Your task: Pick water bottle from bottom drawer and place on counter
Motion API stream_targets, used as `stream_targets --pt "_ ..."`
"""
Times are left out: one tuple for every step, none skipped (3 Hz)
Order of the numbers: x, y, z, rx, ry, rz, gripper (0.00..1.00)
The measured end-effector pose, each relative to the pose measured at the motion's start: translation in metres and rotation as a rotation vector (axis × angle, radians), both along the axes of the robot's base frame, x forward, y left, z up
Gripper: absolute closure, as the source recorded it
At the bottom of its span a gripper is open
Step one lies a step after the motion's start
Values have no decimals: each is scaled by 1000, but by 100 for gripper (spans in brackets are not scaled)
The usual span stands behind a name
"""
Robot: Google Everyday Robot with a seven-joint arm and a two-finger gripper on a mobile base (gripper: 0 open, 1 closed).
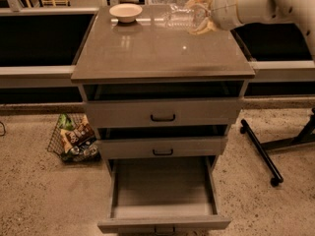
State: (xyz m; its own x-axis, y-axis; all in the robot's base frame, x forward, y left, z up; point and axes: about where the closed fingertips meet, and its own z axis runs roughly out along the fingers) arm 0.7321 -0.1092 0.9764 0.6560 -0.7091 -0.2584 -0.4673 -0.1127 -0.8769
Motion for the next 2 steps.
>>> stream_targets --pt "22 6 -8 129 73 -78 100" --pt "25 8 -9 158 95 -94 100"
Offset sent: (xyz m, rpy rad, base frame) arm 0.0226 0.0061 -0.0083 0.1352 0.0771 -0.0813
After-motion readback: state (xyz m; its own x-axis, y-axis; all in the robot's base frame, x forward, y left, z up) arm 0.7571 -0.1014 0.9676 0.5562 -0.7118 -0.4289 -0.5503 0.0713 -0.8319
